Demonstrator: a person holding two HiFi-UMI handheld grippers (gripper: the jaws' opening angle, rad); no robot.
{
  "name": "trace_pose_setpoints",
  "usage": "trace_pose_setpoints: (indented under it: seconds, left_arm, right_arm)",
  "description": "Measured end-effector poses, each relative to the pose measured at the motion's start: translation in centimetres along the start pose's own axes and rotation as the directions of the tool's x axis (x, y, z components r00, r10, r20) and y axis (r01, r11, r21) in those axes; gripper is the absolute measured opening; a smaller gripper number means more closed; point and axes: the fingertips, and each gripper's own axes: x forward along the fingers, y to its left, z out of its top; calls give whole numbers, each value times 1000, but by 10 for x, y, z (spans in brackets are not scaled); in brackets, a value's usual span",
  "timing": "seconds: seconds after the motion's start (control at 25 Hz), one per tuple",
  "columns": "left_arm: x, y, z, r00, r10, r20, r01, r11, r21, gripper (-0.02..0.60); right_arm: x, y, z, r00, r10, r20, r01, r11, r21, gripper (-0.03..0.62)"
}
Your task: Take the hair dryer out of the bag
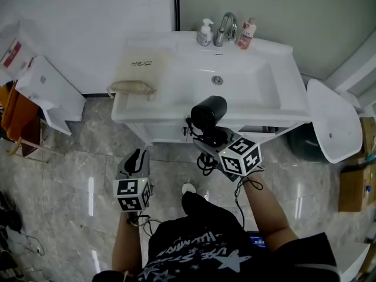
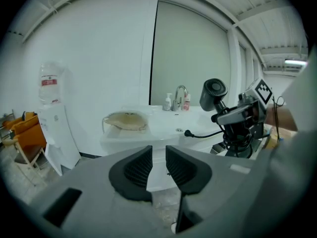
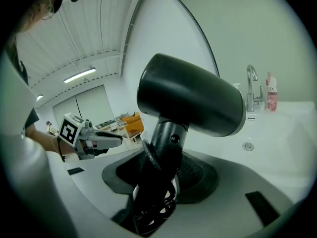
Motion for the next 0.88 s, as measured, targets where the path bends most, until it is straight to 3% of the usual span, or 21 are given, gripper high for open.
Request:
trace_pose_setpoints:
  seconds: [0.32, 0.88]
  left_arm:
    - [-71, -15, -30, 999, -41, 28, 41, 999, -2, 32]
    - [-188, -67, -104, 993, -120, 13, 120, 993, -12, 23]
  right_arm:
    - [-20, 54, -27, 999, -51, -7, 51, 999, 8, 186]
    - [-102, 177, -108, 994, -110, -17, 111, 993, 47, 186]
